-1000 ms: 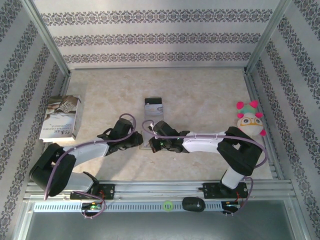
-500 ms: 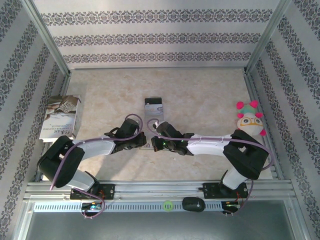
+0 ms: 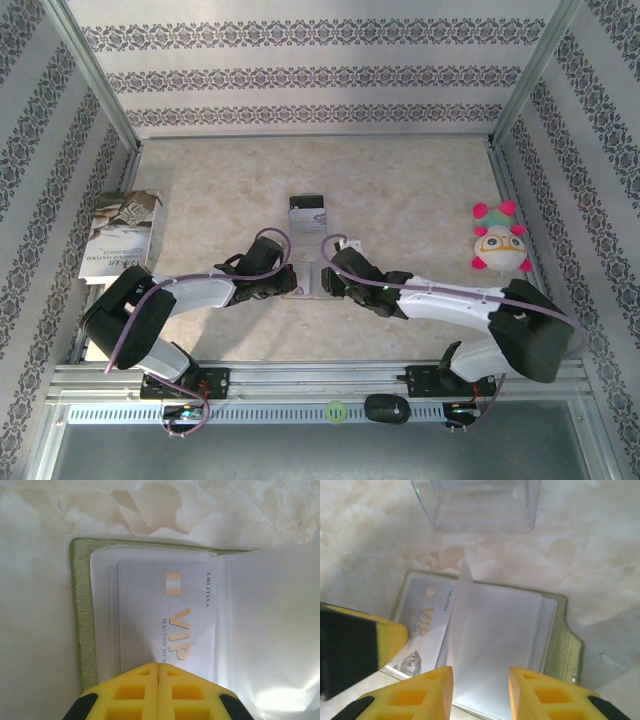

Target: Take the credit cards out of the card holder

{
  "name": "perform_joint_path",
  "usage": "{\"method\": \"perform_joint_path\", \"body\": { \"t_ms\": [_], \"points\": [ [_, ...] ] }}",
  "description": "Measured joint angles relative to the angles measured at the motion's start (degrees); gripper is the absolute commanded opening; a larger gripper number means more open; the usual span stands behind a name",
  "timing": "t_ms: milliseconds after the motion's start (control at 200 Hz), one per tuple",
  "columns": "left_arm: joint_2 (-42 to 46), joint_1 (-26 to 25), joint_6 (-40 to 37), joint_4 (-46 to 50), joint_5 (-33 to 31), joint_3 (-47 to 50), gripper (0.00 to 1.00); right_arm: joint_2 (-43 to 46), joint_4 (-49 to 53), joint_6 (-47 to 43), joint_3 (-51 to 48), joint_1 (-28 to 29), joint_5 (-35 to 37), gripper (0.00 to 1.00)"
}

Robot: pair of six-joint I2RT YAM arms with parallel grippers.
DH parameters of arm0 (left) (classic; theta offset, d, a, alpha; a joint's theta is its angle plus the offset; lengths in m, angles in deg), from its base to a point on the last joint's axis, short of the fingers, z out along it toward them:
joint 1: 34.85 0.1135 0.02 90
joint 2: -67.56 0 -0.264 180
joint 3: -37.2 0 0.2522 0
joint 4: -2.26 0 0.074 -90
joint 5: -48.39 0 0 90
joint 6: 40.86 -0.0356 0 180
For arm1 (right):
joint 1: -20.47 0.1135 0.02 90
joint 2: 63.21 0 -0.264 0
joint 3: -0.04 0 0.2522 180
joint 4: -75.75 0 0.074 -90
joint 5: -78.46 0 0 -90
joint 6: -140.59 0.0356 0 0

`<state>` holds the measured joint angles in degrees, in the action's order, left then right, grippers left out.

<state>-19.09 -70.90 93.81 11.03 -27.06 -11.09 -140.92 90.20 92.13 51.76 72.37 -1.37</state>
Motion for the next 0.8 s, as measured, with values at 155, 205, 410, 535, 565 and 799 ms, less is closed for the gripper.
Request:
{"method": "perform_joint_path", "body": {
  "t_ms": [155,205,410,535,565,799],
  "points": [
    [0.00,0.00,0.00,0.00,0.11,-0.02,0.00,-1.22,0.00,-3.85,4.66,-2.23,-9.38,0.33],
    [0.00,0.00,0.00,0.00,0.26,-0.02,0.00,-3.28,-0.24,-4.74,7.06,-2.27,-12.46,0.29],
    [0.00,-0.04,-0.02,0.37,1.16,-1.01,0.03,-9.05,-0.85,-5.70,11.28,-2.38,-18.71,0.25],
    [0.00,-0.72,-0.24,1.55,1.81,-3.74,0.03,-7.74,-0.94,-5.27,10.49,-4.24,-18.58,0.26],
    [0.00,-0.90,-0.37,1.77,2.03,-4.46,0.04,-6.95,-0.92,-5.03,9.81,-4.79,-18.40,0.26],
    [-3.96,-3.21,-1.18,2.47,5.27,-11.65,0.03,3.21,0.63,-3.30,2.45,-9.16,-13.68,0.25]
  ]
}}
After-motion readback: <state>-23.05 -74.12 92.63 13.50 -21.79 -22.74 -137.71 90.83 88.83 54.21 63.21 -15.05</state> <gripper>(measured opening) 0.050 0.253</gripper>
